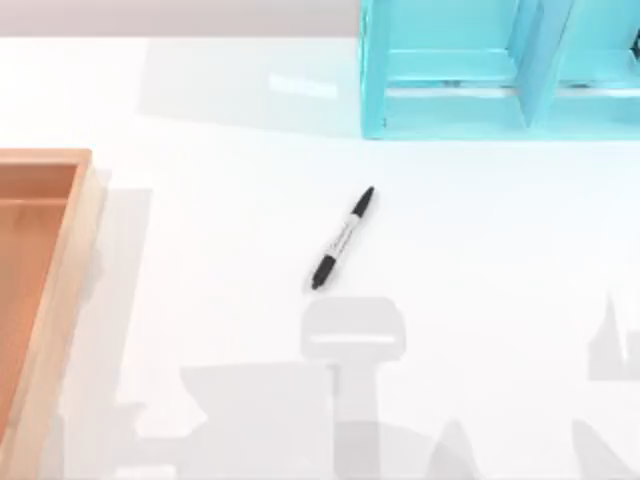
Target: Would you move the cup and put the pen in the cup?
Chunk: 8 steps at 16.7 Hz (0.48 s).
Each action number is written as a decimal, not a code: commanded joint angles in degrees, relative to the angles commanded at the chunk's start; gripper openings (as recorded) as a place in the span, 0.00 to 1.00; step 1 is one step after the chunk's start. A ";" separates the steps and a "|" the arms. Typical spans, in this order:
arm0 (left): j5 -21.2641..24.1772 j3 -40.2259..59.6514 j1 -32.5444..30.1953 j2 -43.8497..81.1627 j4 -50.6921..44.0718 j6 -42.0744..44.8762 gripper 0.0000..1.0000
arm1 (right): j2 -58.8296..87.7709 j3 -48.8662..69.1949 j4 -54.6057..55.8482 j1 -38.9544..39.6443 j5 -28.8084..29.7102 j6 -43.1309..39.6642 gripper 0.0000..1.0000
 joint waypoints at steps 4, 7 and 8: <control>-0.03 16.37 2.37 19.79 -13.71 2.54 1.00 | 0.00 0.00 0.00 0.00 0.00 0.00 1.00; -0.01 24.86 3.59 30.19 -21.02 3.92 1.00 | 0.00 0.00 0.00 0.00 0.00 0.00 1.00; -0.01 26.73 3.87 32.50 -22.72 4.24 1.00 | 0.00 0.00 0.00 0.00 0.00 0.00 1.00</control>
